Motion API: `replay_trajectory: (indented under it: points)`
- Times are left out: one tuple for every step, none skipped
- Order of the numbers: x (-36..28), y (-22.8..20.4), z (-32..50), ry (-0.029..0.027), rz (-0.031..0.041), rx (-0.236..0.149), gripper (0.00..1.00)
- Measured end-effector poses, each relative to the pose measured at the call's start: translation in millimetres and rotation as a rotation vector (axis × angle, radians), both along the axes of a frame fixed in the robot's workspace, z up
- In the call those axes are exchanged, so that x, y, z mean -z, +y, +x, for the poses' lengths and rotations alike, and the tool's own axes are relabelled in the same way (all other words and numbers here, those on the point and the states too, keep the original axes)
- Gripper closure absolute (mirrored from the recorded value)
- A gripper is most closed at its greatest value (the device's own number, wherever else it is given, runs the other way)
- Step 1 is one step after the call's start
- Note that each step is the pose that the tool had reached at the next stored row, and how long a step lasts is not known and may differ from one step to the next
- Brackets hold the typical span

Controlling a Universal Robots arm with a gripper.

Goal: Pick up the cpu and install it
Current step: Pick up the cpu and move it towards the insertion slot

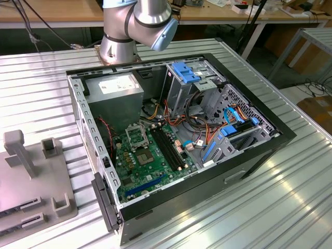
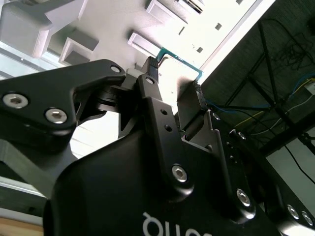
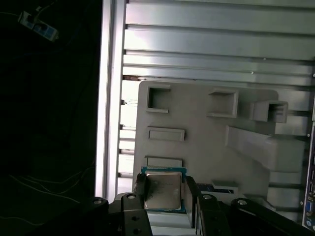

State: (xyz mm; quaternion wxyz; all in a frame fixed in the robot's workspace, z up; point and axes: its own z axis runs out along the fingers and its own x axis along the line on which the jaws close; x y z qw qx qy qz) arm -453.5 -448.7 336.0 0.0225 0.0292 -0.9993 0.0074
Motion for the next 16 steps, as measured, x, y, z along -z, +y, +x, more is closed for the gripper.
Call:
replay_trajectory:
  points:
    - [-0.4,0.0,0.0,0.0000,0.0000,0.000,0.59]
    - [-1.1,0.0,0.0,0.0001,0.0000,0.000,0.59]
    - [-1.6,0.0,0.0,0.0002,0.0000,0.000,0.59]
    - [-2.1,0.0,0.0,0.0001,0.0000,0.000,0.59]
    - [-2.7,0.0,0.0,0.0001,-0.0001,0.000,0.59]
    - [-3.2,0.0,0.0,0.0002,-0.0001,0.000,0.59]
    - [-3.7,0.0,0.0,0.0001,0.0000,0.000,0.59]
    - [-4.2,0.0,0.0,0.0002,-0.0001,0.000,0.59]
    - [-4.7,0.0,0.0,0.0001,0.0000,0.000,0.59]
    - [-5.2,0.0,0.0,0.0001,0.0000,0.000,0.59]
    - [-6.3,0.0,0.0,0.0003,-0.0001,0.000,0.59]
    - [-6.9,0.0,0.0,0.0002,0.0000,0.000,0.59]
    - [-7.2,0.0,0.0,0.0002,0.0000,0.000,0.59]
    - [-7.6,0.0,0.0,0.0003,0.0000,0.000,0.59]
    - [-8.2,0.0,0.0,0.0005,-0.0001,0.000,0.59]
    - [-8.5,0.0,0.0,0.0004,-0.0001,0.000,0.59]
